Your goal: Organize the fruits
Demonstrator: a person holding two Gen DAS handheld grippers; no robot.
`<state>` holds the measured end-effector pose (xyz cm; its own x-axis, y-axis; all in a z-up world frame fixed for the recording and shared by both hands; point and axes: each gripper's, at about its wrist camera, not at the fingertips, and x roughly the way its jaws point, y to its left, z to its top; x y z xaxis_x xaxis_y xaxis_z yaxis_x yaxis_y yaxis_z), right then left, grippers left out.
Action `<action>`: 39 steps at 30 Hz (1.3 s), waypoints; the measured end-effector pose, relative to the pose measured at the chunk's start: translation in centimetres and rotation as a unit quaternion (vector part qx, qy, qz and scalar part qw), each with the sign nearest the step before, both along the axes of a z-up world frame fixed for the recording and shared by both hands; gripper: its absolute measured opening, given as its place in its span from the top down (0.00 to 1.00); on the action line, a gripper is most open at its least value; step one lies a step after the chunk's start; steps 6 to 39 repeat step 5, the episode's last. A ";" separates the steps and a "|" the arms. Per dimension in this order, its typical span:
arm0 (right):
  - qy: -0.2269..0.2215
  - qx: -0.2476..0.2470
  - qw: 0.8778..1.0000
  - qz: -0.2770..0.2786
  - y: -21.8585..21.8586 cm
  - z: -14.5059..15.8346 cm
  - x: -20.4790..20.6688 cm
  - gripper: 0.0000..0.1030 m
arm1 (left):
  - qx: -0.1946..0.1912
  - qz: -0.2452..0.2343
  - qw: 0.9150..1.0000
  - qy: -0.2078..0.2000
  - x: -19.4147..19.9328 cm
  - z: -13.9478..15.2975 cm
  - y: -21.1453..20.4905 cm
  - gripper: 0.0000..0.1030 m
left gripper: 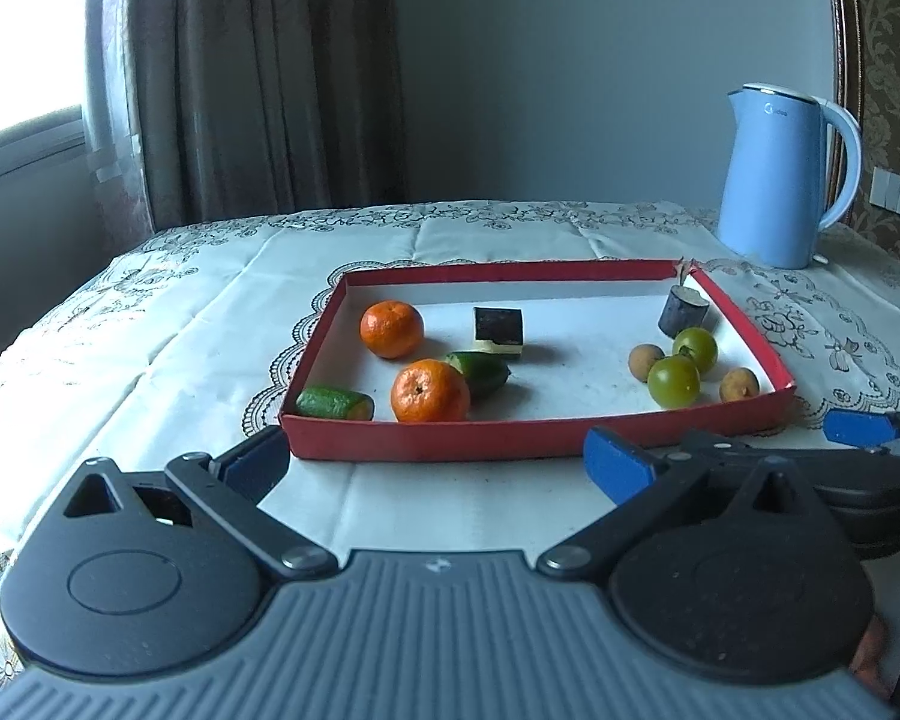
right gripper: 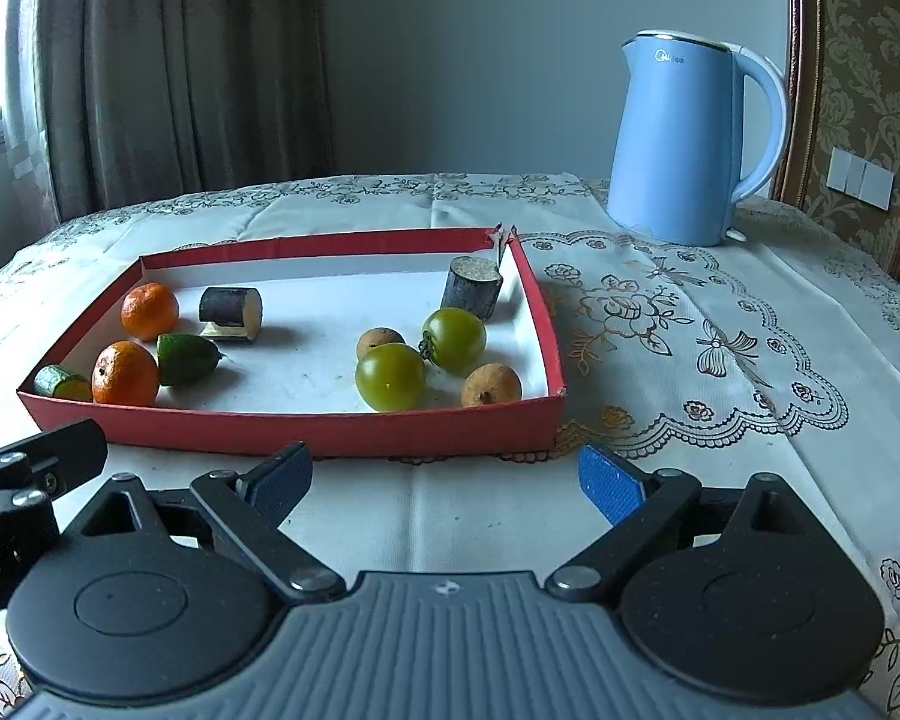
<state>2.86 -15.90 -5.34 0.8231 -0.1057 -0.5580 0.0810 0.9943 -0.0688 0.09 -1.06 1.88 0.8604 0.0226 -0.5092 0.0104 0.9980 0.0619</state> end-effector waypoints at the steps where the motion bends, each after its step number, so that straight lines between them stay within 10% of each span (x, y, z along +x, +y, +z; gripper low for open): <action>1: 0.000 0.000 1.000 -0.001 0.0 0.0 0.0 0.07 | 0.001 0.001 1.000 0.001 0.0 0.0 0.0 0.00; 39: 0.001 0.003 1.000 0.002 0.1 -0.1 -0.3 0.07 | 0.005 0.003 1.000 -0.008 -0.2 -0.1 0.2 0.00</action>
